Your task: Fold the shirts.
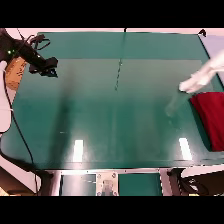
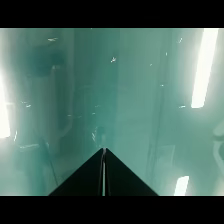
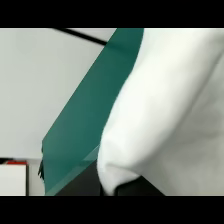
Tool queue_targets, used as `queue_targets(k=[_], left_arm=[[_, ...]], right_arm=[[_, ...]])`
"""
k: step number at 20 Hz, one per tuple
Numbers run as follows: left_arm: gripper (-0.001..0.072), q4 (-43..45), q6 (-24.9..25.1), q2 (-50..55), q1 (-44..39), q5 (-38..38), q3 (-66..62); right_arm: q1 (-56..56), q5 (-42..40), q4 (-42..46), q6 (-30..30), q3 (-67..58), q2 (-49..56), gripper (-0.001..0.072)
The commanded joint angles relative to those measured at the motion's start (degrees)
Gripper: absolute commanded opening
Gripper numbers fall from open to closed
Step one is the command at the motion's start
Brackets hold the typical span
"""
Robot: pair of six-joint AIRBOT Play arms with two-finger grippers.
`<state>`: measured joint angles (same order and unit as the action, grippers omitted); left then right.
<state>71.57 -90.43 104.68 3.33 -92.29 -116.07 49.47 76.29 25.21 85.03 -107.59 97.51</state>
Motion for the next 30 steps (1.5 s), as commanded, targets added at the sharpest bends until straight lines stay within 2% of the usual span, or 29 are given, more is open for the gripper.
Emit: queue_targets(k=[1, 3, 5, 10, 14, 18, 23, 24, 25, 26, 28, 30], left_arm=[[0.0021, 0.0, -1.7, 0.0, 0.0, 0.7, 0.0], [0.0022, 0.0, -1.7, 0.0, 0.0, 0.2, 0.0], [0.0022, 0.0, -1.7, 0.0, 0.0, -0.3, 0.0], [0.0022, -0.2, -1.5, 0.0, 0.0, -3.1, 0.0], [0.0022, -1.2, -1.0, 0.0, 0.0, -3.2, 0.0], [0.0021, -3.0, -1.0, 0.0, 0.0, -3.1, 0.0], [0.0022, -3.1, -1.0, 0.0, 0.0, -3.4, 0.0], [0.0021, -3.1, -1.0, 0.0, 0.0, -3.4, 0.0], [0.0021, -3.1, -1.0, 0.0, 0.0, -3.3, 0.0], [0.0021, -3.2, -0.9, 0.0, 0.0, -3.2, 0.0], [0.0021, -3.8, -0.4, 0.0, 0.0, -2.8, 0.0], [0.002, -6.1, 0.9, -0.1, 0.0, -2.6, -0.6]], right_arm=[[9.1, 4.3, 1.2, -0.1, -0.1, -0.4, 0.0017], [11.6, 6.8, 7.2, 1.0, -0.1, -2.1, 0.0017], [12.9, 10.1, 17.4, 4.0, 0.0, -4.8, 0.0017], [13.0, 22.3, 42.1, 15.7, 0.9, -10.7, 0.0017], [13.0, 28.4, 55.2, 18.1, 1.5, -12.1, 0.0017], [13.0, 28.2, 61.2, 18.1, 9.1, -12.1, 0.0018], [13.0, 22.5, 68.8, 18.1, 24.5, -12.0, 0.0028], [13.0, 21.4, 69.9, 18.1, 27.4, -12.0, 0.02], [13.0, 21.2, 70.7, 18.1, 30.0, -11.9, 0.0511], [13.0, 21.2, 70.9, 18.0, 31.6, -11.8, 0.0614], [12.9, 21.2, 70.2, 18.1, 31.6, -11.5, 0.0614], [11.8, 21.2, 64.9, 18.1, 28.5, -11.5, 0.0605]])
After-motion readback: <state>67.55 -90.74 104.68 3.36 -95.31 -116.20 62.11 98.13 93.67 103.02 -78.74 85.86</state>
